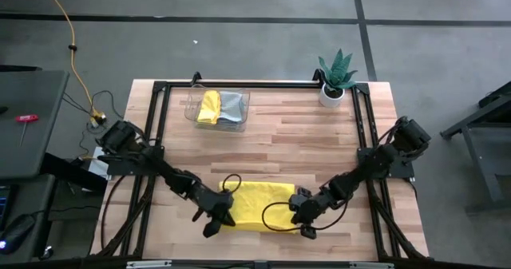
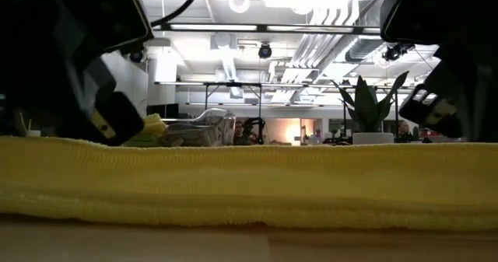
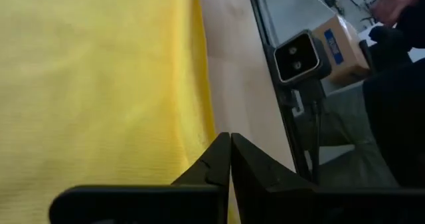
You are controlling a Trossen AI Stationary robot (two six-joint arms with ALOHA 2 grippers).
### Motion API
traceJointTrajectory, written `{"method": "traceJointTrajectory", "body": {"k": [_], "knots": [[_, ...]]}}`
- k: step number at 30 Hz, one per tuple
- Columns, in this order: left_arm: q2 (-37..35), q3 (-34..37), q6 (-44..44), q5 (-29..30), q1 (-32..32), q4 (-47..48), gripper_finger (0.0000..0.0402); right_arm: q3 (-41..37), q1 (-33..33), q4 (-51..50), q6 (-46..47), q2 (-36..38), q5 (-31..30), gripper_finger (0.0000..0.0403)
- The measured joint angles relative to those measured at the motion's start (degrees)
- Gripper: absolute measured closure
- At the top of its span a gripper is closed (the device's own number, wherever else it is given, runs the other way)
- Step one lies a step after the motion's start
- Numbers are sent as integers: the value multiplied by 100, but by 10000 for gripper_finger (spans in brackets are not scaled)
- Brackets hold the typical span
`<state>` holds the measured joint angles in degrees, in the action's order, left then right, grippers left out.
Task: Fold microfiber towels
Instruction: Fold the yellow towel
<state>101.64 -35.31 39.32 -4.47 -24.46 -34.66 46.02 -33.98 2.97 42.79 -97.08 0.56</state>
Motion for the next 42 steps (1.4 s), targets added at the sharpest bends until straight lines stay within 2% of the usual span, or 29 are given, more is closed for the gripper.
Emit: {"method": "traceJointTrajectory", "body": {"k": [9,16,19,23,25,30,34,39,42], "knots": [[504,-319,204,-189,-224,-287,399,0,-104,55,72,-17,9,401],[328,-313,217,-428,-98,-378,401,0,-88,-32,-105,-10,211,402],[-194,-337,-139,-64,12,-75,401,0,-61,-35,-83,1,233,402],[-599,-327,-953,1186,126,1007,401,0,-47,-57,-82,1,131,402],[-629,-396,-1353,1531,188,1304,401,0,-47,-64,-83,1,101,402],[-320,-793,-2260,1480,175,2027,402,0,-52,-194,-76,1,122,403],[75,-1290,-2676,1478,53,2229,402,0,-49,-261,-17,3,118,403],[474,-1800,-2671,1484,-21,2619,402,0,-52,-275,-11,5,94,403],[663,-1928,-2540,1290,-31,2613,402,-2,-54,-275,-6,7,98,403]]}}
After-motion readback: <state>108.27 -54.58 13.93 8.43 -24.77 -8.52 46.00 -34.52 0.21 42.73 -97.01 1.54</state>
